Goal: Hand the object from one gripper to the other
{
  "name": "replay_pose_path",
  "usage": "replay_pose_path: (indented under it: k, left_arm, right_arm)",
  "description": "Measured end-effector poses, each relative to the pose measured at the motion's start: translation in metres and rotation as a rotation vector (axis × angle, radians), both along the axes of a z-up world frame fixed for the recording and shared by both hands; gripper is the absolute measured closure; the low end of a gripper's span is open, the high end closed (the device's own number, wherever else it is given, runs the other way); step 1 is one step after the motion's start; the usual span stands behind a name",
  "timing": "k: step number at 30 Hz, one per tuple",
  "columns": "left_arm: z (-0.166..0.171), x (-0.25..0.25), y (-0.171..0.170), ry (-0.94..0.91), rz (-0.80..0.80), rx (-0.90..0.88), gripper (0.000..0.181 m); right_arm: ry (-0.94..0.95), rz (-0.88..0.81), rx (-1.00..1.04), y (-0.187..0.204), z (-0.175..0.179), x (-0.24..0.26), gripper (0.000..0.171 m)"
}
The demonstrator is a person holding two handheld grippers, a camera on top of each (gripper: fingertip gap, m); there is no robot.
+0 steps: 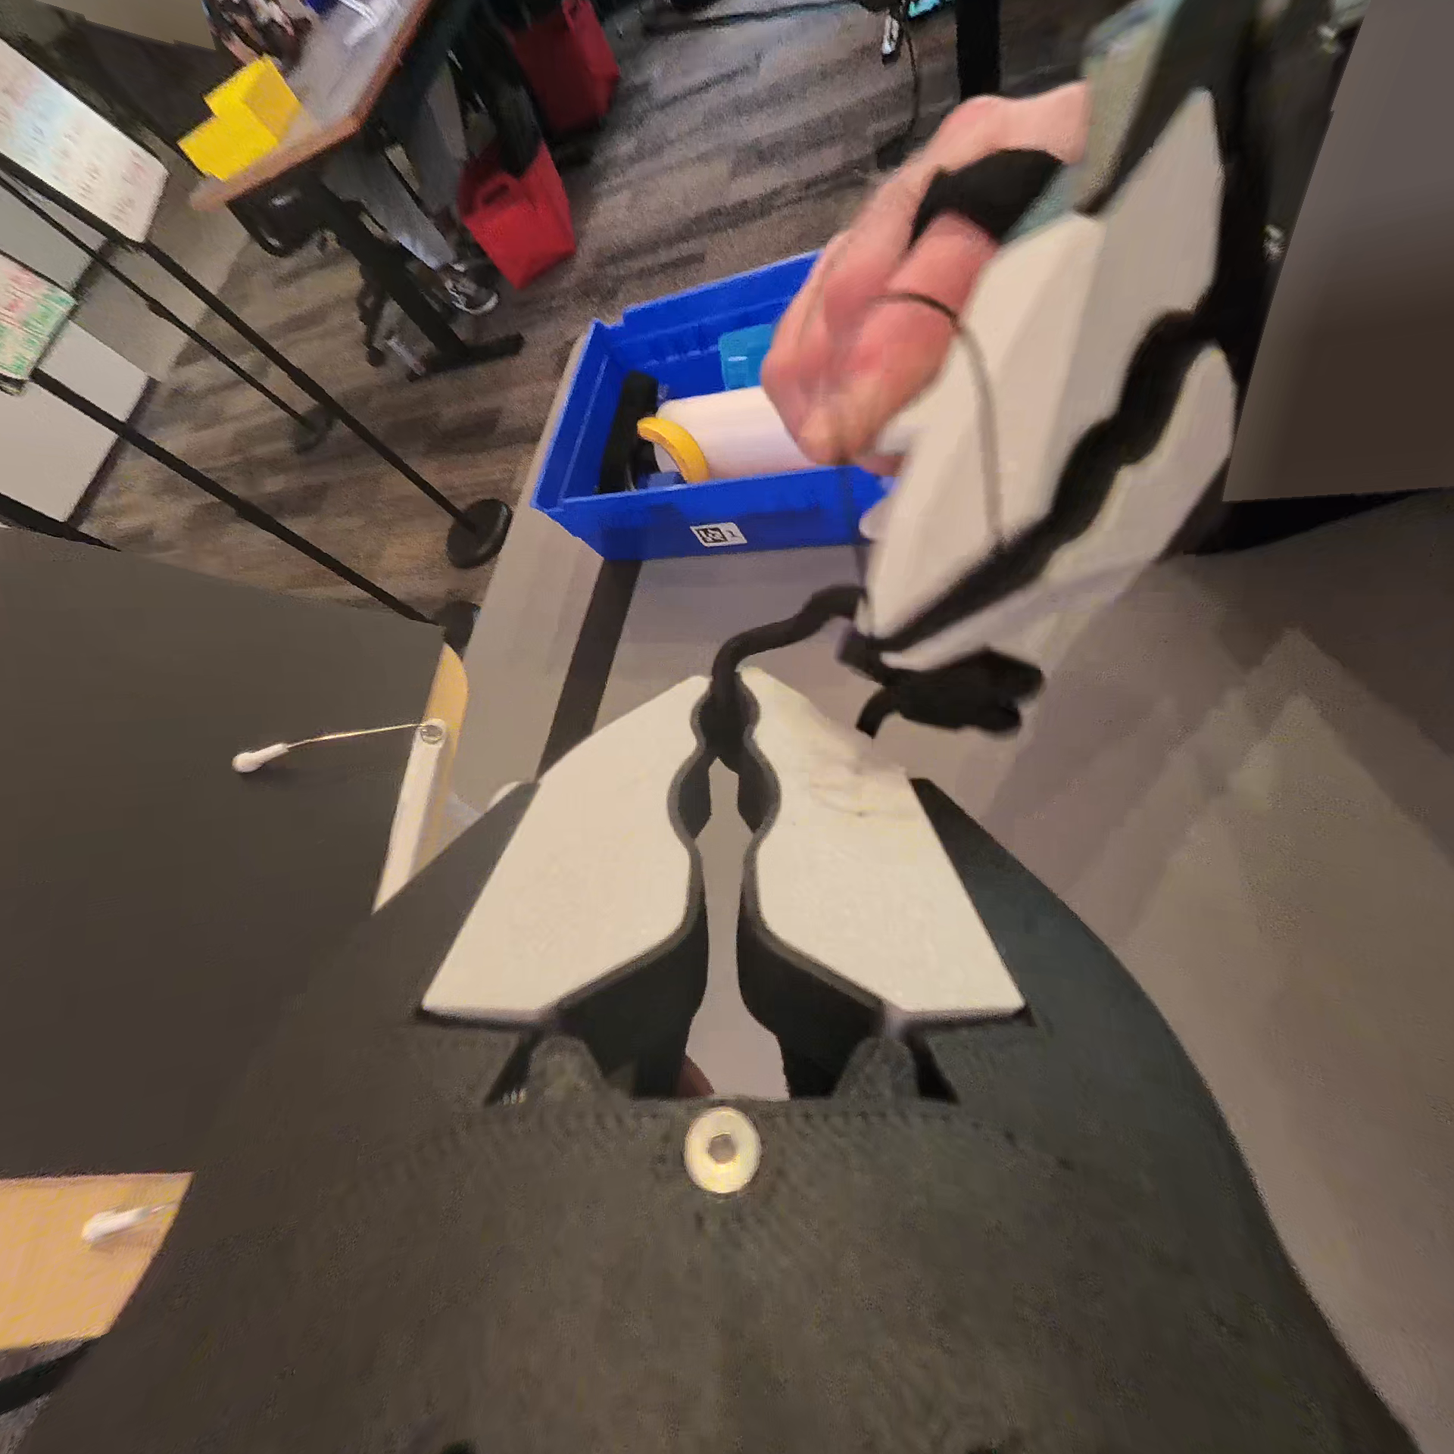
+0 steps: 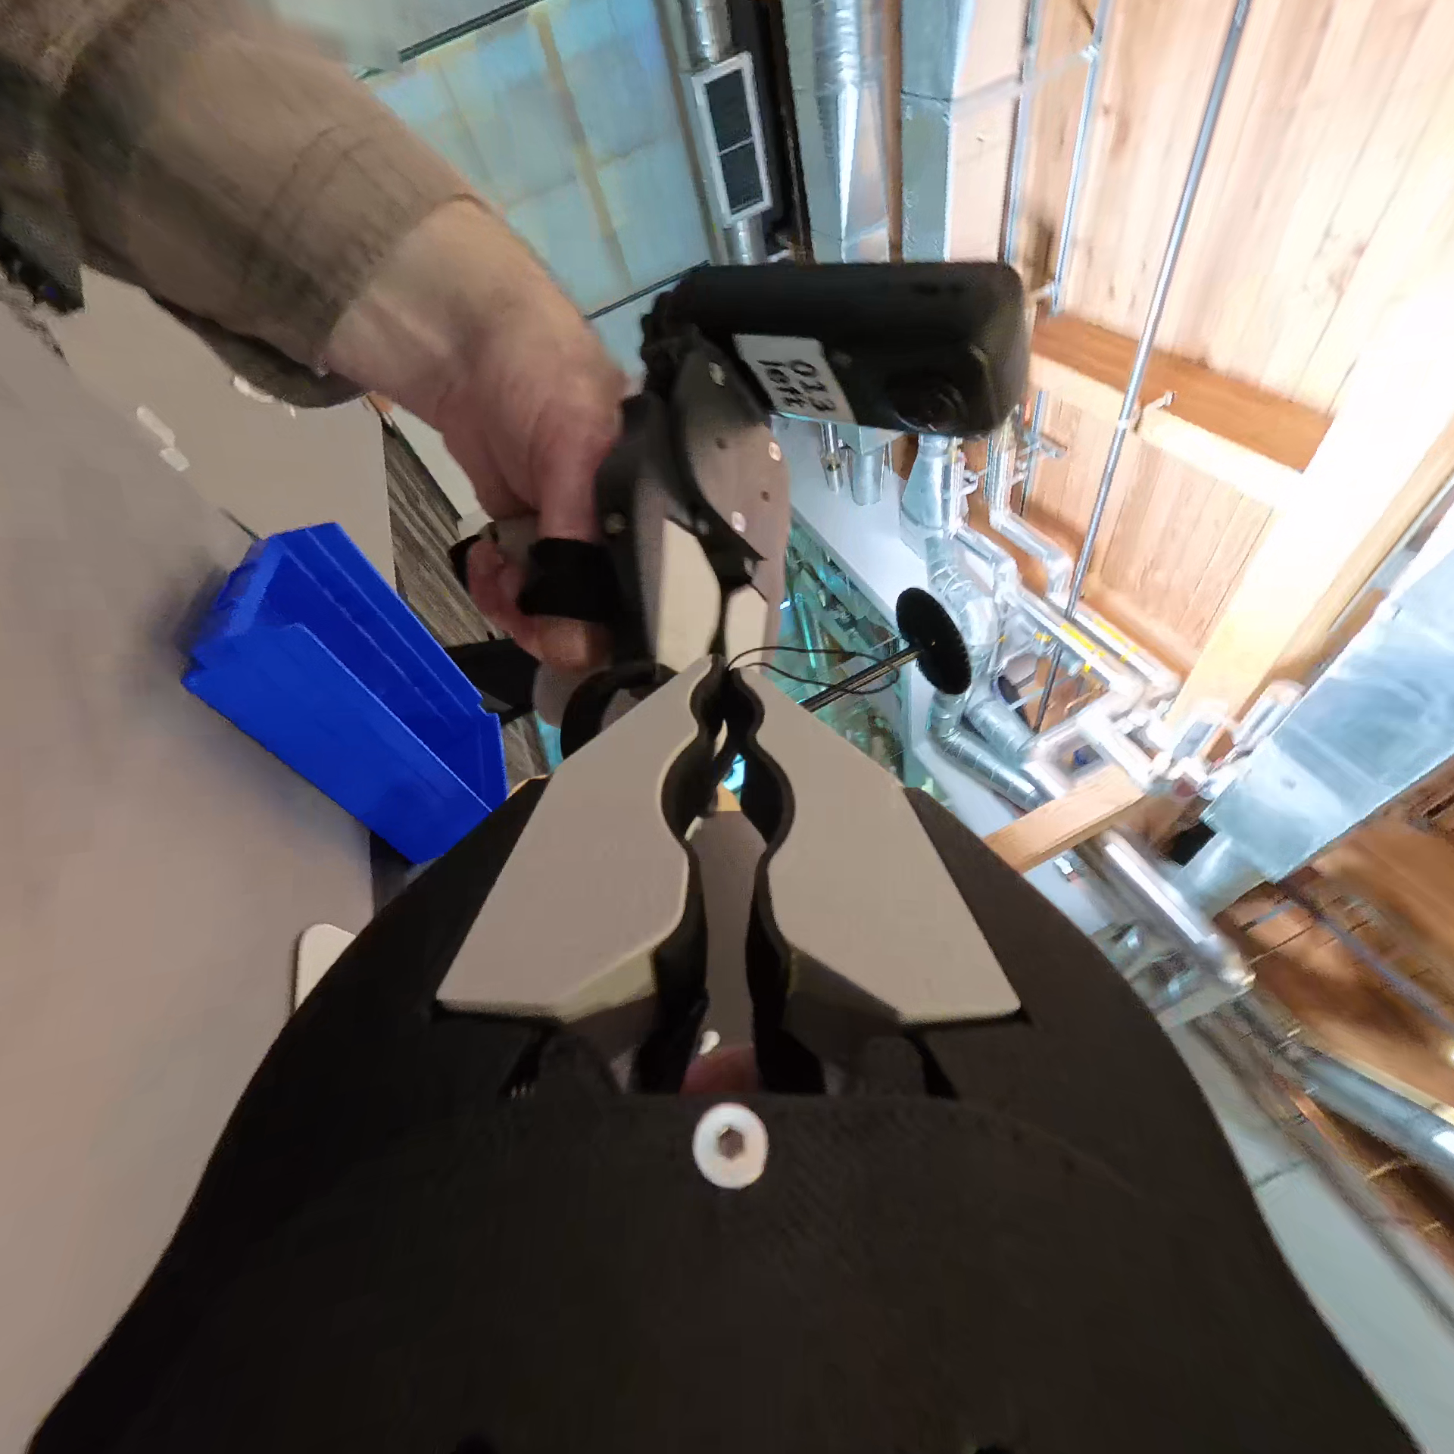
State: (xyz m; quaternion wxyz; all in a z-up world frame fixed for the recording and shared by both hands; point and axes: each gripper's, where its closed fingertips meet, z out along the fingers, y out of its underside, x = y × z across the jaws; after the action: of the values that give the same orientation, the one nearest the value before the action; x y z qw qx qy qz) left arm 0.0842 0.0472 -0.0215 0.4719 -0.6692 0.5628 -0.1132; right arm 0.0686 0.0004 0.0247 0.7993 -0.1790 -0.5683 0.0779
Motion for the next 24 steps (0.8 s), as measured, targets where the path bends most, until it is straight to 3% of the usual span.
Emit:
replay_pose_path:
  k: [7,12,24]
  left_arm:
    - [0.016,0.001,-0.007,-0.153,-0.065,-0.028,0.177]
    - [0.027,0.002,-0.013,-0.240,-0.107,-0.027,0.179]
    - [-0.002,0.013,-0.004,-0.058,-0.043,-0.010,0.180]
  right_arm:
    - [0.098,0.138,-0.319,0.025,0.010,0.011,0.171]
    - [0.118,0.174,-0.407,0.035,0.009,0.013,0.171]
    - [0.076,0.202,-0.442,0.026,0.006,0.007,0.171]
